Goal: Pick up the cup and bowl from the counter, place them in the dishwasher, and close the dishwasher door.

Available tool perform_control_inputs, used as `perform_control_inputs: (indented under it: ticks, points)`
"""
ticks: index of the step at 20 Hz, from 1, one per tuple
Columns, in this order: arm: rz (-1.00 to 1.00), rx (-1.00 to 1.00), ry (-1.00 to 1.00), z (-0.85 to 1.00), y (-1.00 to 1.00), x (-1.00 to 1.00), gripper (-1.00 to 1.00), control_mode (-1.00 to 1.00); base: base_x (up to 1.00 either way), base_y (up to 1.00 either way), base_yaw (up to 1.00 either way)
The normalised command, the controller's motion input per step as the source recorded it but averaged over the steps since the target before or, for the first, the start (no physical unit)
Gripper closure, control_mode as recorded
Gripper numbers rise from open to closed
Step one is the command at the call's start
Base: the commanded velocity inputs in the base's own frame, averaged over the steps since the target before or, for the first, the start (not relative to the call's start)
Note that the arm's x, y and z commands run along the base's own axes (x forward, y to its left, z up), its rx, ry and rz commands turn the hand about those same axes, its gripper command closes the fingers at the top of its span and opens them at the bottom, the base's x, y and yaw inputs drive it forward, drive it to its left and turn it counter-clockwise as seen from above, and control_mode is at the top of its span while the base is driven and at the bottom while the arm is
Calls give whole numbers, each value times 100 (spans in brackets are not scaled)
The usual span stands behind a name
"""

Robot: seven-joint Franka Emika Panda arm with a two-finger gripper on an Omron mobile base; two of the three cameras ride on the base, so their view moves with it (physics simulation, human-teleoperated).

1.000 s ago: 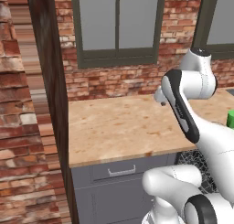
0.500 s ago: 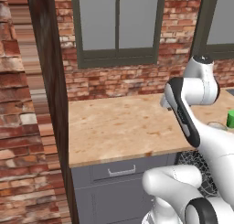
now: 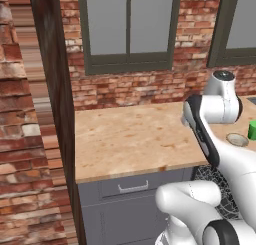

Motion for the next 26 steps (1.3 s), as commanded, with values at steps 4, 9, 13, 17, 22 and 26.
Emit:
perform_control_inputs:
  ticks: [4, 9, 13, 17, 22, 26]
  points:
    - [0, -3, 0, -23, -34, 0, -100, -100, 0, 0, 0]
    - [0, -7, -1, -23, -34, 8, -100, -100, 0, 0, 0]
    - [0, -11, -1, -26, -33, 12, -100, -100, 0, 0, 0]
    - [0, -12, -1, -24, -34, 11, -100, -100, 0, 0, 0]
    - [0, -11, -2, -19, -38, 12, -100, -100, 0, 0, 0]
    - [0, -8, -3, -6, -42, 8, -100, -100, 0, 0, 0]
